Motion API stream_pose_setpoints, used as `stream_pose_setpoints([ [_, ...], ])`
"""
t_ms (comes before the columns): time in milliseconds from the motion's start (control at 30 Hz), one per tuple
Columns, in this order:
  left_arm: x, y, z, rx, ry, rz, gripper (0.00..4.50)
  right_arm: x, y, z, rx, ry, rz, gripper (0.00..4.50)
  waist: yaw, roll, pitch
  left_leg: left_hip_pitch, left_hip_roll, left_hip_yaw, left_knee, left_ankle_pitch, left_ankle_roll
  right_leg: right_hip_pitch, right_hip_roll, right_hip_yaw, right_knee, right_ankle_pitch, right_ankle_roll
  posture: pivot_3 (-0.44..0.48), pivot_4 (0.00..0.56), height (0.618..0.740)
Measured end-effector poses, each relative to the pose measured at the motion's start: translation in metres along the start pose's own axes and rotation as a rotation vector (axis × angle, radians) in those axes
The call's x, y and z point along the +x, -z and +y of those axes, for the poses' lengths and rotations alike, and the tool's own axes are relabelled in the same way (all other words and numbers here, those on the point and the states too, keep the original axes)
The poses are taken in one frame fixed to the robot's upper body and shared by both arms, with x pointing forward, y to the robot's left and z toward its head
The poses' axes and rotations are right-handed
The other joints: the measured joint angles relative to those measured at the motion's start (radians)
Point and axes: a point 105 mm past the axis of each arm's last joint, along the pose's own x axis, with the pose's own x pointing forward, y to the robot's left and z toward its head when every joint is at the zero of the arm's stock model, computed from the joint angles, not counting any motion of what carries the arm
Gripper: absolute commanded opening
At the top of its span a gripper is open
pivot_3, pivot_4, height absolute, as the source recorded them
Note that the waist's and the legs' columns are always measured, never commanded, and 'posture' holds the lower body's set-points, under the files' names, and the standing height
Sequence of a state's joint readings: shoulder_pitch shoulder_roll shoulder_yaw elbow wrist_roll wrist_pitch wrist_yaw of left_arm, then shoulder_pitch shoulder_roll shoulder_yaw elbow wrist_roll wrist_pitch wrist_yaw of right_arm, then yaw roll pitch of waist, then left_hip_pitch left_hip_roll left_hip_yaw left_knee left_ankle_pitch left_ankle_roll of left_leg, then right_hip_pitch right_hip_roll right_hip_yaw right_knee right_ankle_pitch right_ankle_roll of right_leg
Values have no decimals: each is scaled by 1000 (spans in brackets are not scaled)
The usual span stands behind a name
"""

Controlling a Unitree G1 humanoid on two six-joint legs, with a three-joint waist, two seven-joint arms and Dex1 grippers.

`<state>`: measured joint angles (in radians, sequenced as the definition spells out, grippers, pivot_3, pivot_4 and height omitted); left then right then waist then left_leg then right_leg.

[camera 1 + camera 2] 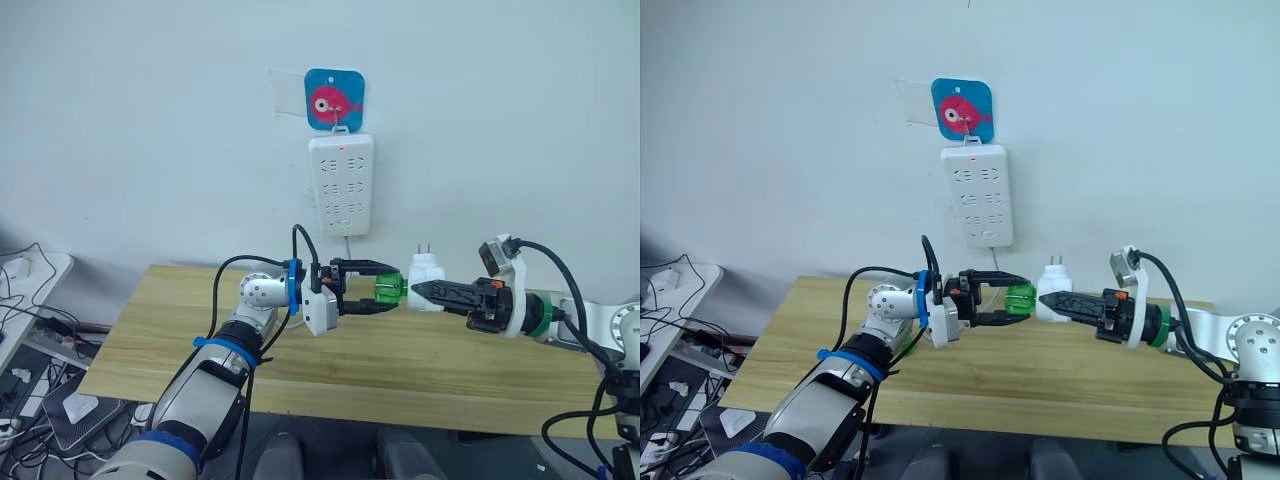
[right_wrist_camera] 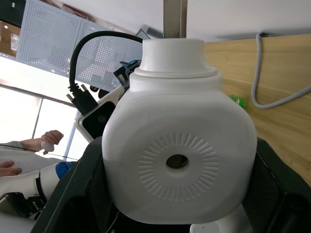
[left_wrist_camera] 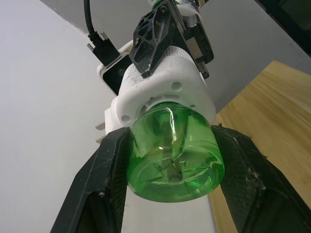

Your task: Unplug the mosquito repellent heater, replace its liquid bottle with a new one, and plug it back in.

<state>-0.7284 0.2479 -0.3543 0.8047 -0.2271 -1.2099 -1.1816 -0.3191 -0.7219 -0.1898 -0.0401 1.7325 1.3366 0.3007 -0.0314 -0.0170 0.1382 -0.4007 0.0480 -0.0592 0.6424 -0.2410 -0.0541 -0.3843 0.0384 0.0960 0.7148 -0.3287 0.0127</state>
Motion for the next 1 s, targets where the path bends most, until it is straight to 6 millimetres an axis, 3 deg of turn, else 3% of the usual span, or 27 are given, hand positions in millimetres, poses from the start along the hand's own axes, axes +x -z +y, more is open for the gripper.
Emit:
stream_pose_setpoints([
  [33, 1, 0, 0, -32, 2, -2, 2220, -1, 0, 0, -3, 2, 1, 3043, 0, 0, 1, 0, 0, 0, 0, 0, 0, 0, 0, 0, 0, 0, 0, 17, 143, 740],
  [167, 8, 6, -2, -623, -21, -36, 2220, -6, -2, -2, -36, 36, 2, 3043, -5, 0, 6, 0, 0, -2, 0, 0, 0, 0, 0, -1, 0, -3, 5, 24, 144, 740],
  [300, 5, -4, 1, -1173, 33, -56, 2220, -6, 3, 2, -48, -2, 25, 3043, -12, 2, 18, 0, 1, -5, 0, 0, 0, 0, 1, -3, 1, -3, 5, 21, 144, 740],
  [533, 0, -14, 15, -1806, 102, -54, 2220, -3, 1, 12, -88, -59, 37, 3043, -20, 0, 23, -1, 0, -5, 0, 0, 0, 0, 1, -4, 0, -3, 6, 10, 143, 740],
  [667, -5, -18, 10, -1972, 142, -38, 2220, -2, 6, 13, -87, -62, 60, 3043, -21, 0, 24, -1, 0, -5, -1, 0, 0, 0, 1, -3, -2, -3, 6, 4, 144, 740],
  [800, -7, -20, 7, -2016, 158, -23, 2220, -4, 9, 13, -83, -60, 75, 3043, -19, 0, 25, -1, 0, -4, -1, 0, -1, -1, 1, -3, -2, -3, 6, 8, 143, 740],
  [933, -29, -19, 17, -2013, 75, -55, 2220, -29, -4, -5, -65, 84, 19, 3043, -19, -2, 26, -1, 0, -4, 0, 0, -1, -1, 0, -2, -2, -3, 6, 10, 145, 740],
  [1000, -31, -21, 23, -1998, 63, -80, 2220, -33, -4, -10, -52, 108, 10, 3043, -19, -2, 26, -1, 0, -3, 0, 0, -1, -1, 0, -2, -2, -3, 6, 14, 145, 740],
])
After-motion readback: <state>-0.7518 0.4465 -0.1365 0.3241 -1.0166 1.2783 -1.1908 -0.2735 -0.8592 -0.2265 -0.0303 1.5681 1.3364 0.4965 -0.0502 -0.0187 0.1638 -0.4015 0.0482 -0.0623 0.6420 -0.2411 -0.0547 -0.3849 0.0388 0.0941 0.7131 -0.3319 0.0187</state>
